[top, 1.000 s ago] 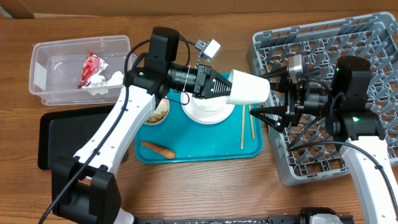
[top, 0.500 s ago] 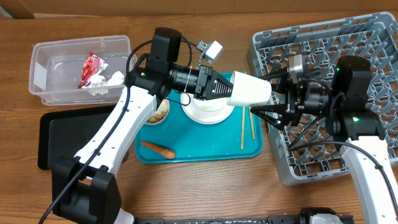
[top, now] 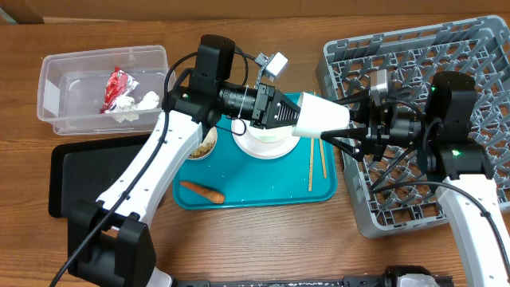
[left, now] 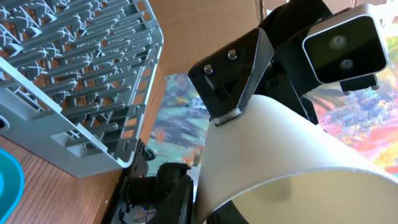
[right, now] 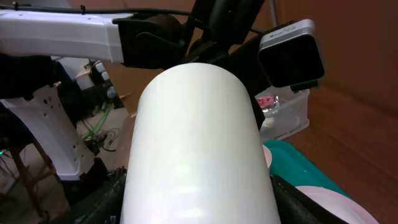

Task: Sort waste into correct bins and load items into the dishwasher
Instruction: 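Lift the cup and hand it to the right gripper, then carry the cup right and place it in the dish rack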

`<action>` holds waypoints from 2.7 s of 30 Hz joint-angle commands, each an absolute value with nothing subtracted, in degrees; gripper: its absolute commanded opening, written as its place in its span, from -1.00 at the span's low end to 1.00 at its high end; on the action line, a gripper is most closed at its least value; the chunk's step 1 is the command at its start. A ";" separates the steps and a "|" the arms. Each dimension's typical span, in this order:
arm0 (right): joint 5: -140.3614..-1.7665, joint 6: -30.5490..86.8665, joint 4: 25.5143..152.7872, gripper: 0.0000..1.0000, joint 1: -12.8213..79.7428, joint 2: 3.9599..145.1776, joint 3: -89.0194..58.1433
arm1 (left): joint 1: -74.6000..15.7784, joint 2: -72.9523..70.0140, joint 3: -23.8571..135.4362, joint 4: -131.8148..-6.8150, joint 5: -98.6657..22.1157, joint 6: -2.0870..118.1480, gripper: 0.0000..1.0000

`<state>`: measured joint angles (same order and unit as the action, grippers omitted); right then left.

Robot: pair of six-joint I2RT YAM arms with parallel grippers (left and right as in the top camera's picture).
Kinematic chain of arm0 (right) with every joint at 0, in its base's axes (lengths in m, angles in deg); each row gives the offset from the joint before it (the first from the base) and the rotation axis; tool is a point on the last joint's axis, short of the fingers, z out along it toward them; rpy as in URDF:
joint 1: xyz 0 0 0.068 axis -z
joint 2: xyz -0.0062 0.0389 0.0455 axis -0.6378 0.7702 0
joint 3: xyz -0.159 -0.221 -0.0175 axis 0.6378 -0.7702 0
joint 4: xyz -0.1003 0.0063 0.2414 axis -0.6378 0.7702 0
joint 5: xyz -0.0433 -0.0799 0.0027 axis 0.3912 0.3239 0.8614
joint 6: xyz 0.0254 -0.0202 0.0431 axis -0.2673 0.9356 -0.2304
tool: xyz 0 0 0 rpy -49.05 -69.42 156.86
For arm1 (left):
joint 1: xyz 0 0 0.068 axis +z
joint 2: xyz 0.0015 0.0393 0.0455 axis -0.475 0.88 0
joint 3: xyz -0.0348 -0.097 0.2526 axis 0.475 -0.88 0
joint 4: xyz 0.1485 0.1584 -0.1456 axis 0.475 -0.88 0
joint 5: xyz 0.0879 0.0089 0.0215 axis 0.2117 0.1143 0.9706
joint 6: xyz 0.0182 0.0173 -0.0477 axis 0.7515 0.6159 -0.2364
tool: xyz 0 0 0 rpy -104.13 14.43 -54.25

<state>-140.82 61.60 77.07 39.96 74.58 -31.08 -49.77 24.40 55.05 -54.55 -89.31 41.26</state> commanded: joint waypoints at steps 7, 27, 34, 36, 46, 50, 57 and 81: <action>-142.20 60.77 77.12 0.14 39.48 74.32 -29.81 | -50.12 24.18 55.72 -54.20 -87.06 40.77 -0.34; -93.83 38.54 101.47 -0.08 53.80 74.08 -18.16 | -38.49 11.24 55.86 -82.42 -26.25 61.30 0.22; -80.65 37.25 121.16 -0.10 66.48 78.14 -2.79 | -38.01 5.56 55.86 -87.69 -13.40 61.56 0.40; -76.58 35.72 123.80 -0.10 69.67 80.07 -0.39 | -38.01 5.45 55.86 -88.17 -13.42 61.54 0.41; -66.03 29.93 124.15 -0.07 81.25 92.70 0.77 | -38.08 5.51 55.83 -88.71 -13.42 61.52 0.43; -66.00 29.71 123.78 -0.08 83.00 97.00 0.77 | -38.08 5.51 55.83 -89.19 -13.45 61.52 0.43; -63.01 29.01 125.36 -0.07 83.46 101.79 0.77 | -38.08 5.51 55.83 -89.26 -13.42 61.52 0.43; -85.92 34.04 125.93 1.00 80.70 101.66 0.77 | -38.08 5.51 55.79 -90.26 -13.45 61.52 0.62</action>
